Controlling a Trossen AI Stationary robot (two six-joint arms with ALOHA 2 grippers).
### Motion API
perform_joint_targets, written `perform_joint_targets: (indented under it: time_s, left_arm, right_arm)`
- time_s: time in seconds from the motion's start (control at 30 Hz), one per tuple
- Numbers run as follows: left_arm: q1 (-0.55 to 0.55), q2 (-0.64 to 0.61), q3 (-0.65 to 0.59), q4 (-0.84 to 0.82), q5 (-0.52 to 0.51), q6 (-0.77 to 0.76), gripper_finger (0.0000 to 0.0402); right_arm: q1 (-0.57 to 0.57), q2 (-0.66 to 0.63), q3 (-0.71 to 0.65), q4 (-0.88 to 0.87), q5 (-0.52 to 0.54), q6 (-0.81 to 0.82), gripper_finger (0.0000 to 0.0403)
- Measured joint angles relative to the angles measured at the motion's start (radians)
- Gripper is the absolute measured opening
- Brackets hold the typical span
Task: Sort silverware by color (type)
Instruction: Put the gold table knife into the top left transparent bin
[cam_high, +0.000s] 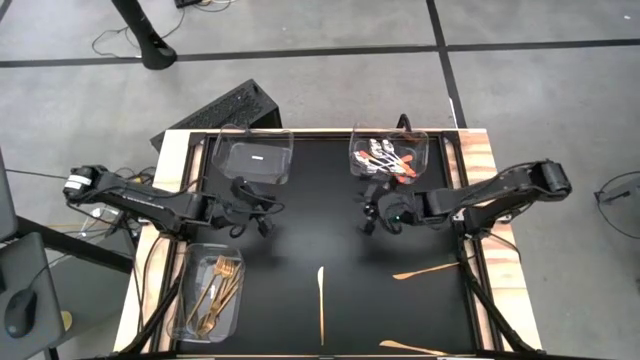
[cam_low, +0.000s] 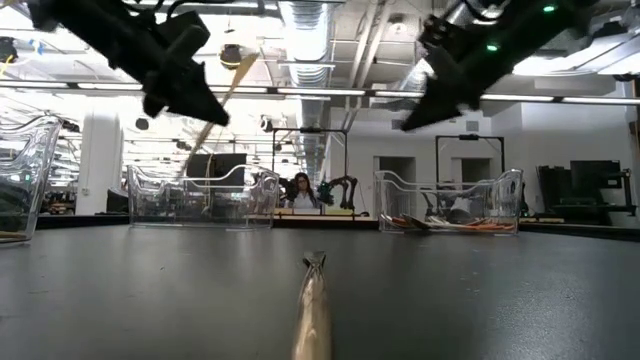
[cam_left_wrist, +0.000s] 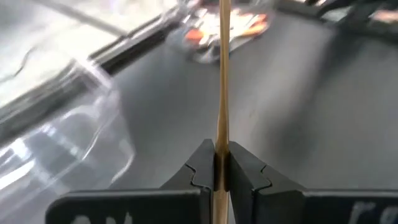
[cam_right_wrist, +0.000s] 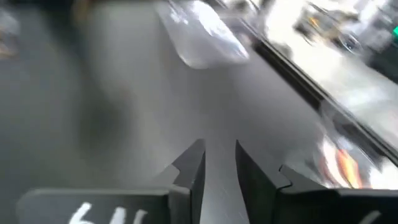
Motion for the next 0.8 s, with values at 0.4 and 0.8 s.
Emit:
perform_joint_targets:
  time_s: [0.4,0.8]
  left_arm:
    - [0.267,-0.001,-0.01,0.23,0.065,0.271,0.0008]
    - [0.498,0.03,0.209,-0.113,0.086,0.451,0.0009]
  right_arm:
    - [0.016,-0.04,-0.001,-0.23,0.083,0.176,0.0091]
    - [-0.002,0.007,-0.001,-0.251,0.122,0.174,0.0091]
